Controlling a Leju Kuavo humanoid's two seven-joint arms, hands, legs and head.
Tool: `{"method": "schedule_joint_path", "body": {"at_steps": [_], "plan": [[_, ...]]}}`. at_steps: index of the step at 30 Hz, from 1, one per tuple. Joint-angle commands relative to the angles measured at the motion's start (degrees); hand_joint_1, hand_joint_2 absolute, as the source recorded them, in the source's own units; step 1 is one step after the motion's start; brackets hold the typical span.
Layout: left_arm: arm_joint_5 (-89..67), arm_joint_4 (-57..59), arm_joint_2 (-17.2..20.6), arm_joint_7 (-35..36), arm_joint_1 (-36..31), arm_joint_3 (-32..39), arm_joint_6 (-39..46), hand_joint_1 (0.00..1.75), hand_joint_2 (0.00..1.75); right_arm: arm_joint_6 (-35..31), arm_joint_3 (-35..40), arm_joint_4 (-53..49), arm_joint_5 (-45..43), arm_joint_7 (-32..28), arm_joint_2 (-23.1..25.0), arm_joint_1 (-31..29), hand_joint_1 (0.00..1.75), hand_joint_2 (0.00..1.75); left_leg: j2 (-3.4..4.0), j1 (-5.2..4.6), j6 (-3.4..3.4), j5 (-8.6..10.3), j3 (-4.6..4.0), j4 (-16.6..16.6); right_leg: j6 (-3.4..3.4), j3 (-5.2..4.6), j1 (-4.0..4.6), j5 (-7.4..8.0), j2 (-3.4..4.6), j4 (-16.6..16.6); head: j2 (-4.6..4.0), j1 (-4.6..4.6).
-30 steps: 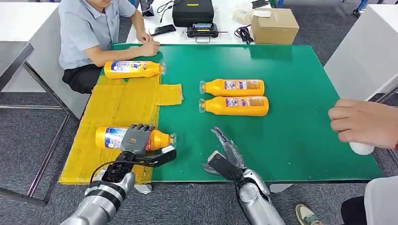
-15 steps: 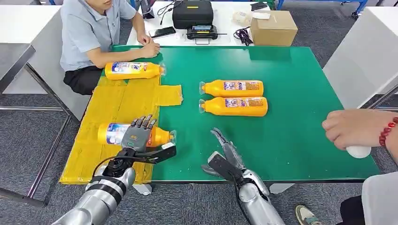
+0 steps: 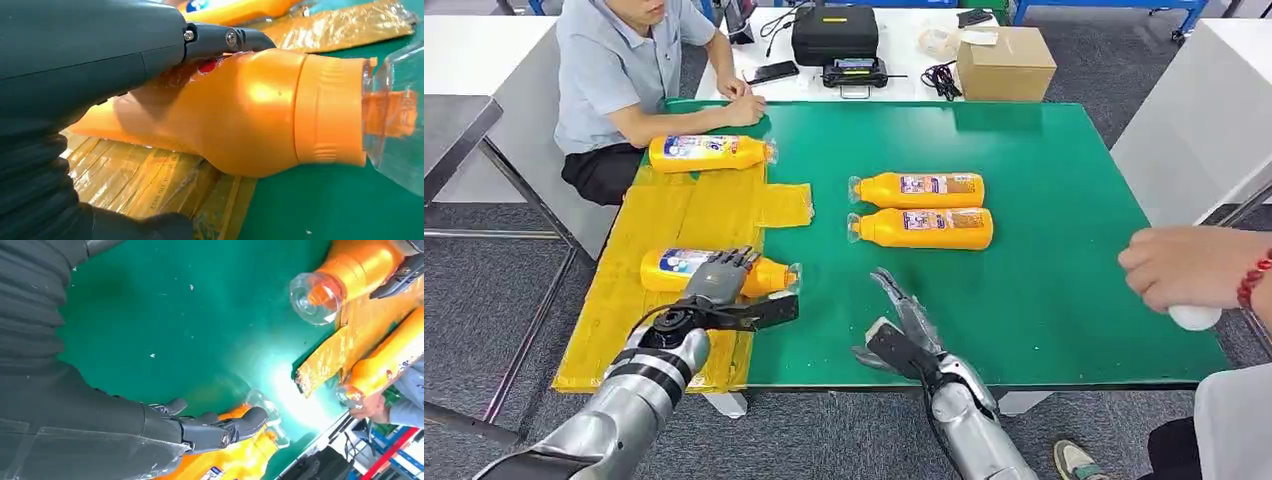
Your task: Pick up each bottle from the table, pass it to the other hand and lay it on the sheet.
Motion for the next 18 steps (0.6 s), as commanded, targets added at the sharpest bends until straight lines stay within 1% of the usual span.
{"method": "schedule_joint_path", "body": {"at_steps": [1, 2, 3, 5, 6, 7, 8, 10, 11, 14, 16, 18], "plan": [[0.36, 7.18, 1.13, -1.34, 3.0, 2.73, -1.71, 0.0, 1.75, -0.54, -1.44, 7.53, 0.0, -1.14, 0.39, -3.83, 0.0, 1.75, 0.43, 0.08, -0.17, 0.03, 0.15, -0.16, -0.2, 0.03, 0.09, 0.16, 0.38, -0.17, 0.0, -0.02], [0.31, 6.38, 0.85, -1.97, 3.26, 2.62, 0.06, 0.0, 1.75, -0.73, -1.53, 7.32, -0.02, -1.21, 0.38, -3.65, 0.0, 1.75, 0.27, 0.0, -0.09, 0.0, 0.22, -0.11, -0.11, 0.15, 0.01, 0.07, 0.24, -0.08, 0.0, 0.0], [0.69, 5.34, 0.38, -2.24, 3.57, 2.95, 2.43, 0.0, 1.75, -0.89, -1.6, 6.91, -0.01, -1.21, 0.34, -3.35, 0.0, 1.75, 0.37, 0.05, -0.14, 0.04, 0.21, -0.18, -0.18, 0.12, 0.06, 0.15, 0.33, -0.18, 0.0, 0.0], [0.22, 2.45, -1.0, -2.8, 4.35, 2.44, 7.9, 0.0, 1.75, -1.21, -2.0, 4.48, 0.21, -0.63, 0.24, -1.73, 0.0, 1.75, 0.31, 0.07, -0.15, 0.06, 0.19, -0.17, -0.19, 0.11, 0.08, 0.16, 0.26, -0.19, 0.0, 0.0], [-0.03, -0.29, -1.79, -3.53, 5.14, 1.73, 11.68, 0.0, 1.75, -1.35, -2.11, 3.23, 0.32, -0.34, 0.1, -0.86, 0.0, 1.75, 0.12, 0.02, -0.08, 0.0, 0.24, -0.07, -0.1, 0.19, 0.03, 0.03, 0.09, -0.06, 0.0, 0.0], [-0.2, -3.04, -2.46, -4.02, 6.05, 0.98, 13.46, 0.0, 1.75, -1.48, -2.27, 1.86, 0.42, 0.04, 0.03, 0.08, 0.0, 1.75, 0.19, 0.06, -0.11, 0.01, 0.16, -0.06, -0.14, 0.1, 0.07, 0.07, 0.15, -0.09, 0.0, -0.02], [-0.17, -6.16, -3.02, -3.71, 7.06, 0.16, 12.33, 0.0, 1.75, -1.29, -2.33, 0.51, 0.49, 0.27, -0.07, 0.95, 0.0, 1.75, 0.06, 0.03, -0.08, 0.0, 0.17, -0.04, -0.1, 0.13, 0.04, 0.01, 0.02, -0.05, 0.0, 0.0], [0.23, -12.96, -3.73, -5.53, 9.48, -2.35, 15.29, 0.0, 1.75, -1.31, -2.67, -1.17, 0.58, 0.89, -0.09, 2.17, 0.0, 1.75, -0.05, 0.03, -0.07, 0.01, 0.11, -0.01, -0.08, 0.09, 0.04, -0.01, -0.06, -0.03, 0.0, -0.02], [0.4, -15.68, -3.98, -5.35, 10.5, -3.37, 14.18, 0.0, 1.75, -1.26, -2.73, -1.86, 0.61, 0.96, -0.09, 2.66, 0.0, 1.75, -0.04, 0.09, -0.11, 0.0, 0.04, 0.01, -0.13, 0.04, 0.1, 0.0, -0.07, -0.06, 0.0, -0.02], [0.59, -16.48, -3.82, -5.22, 10.94, -3.68, 14.28, 0.0, 1.75, -1.21, -2.73, -1.89, 0.65, 1.05, -0.06, 2.63, 0.0, 1.75, 0.02, 0.1, -0.12, -0.04, -0.18, 0.07, -0.15, -0.2, 0.11, -0.01, 0.01, -0.03, 0.0, 0.0], [1.32, -22.4, -3.98, -6.16, 13.47, -6.31, 17.66, 0.0, 1.75, -1.56, -3.24, -3.06, 0.8, 1.67, 0.15, 3.46, 0.0, 1.75, 0.05, 0.03, -0.05, -0.02, -0.33, 0.03, -0.05, -0.37, 0.03, 0.0, 0.05, 0.0, 0.0, 0.02], [1.3, -28.96, -4.09, -6.05, 16.35, -8.87, 17.34, 0.0, 1.75, -1.77, -3.53, -4.57, 1.03, 2.13, 0.25, 4.41, 0.0, 1.75, 0.02, 0.02, -0.06, -0.01, -0.49, 0.04, -0.06, -0.51, 0.03, -0.01, 0.01, 0.01, 0.0, 0.0]]}}
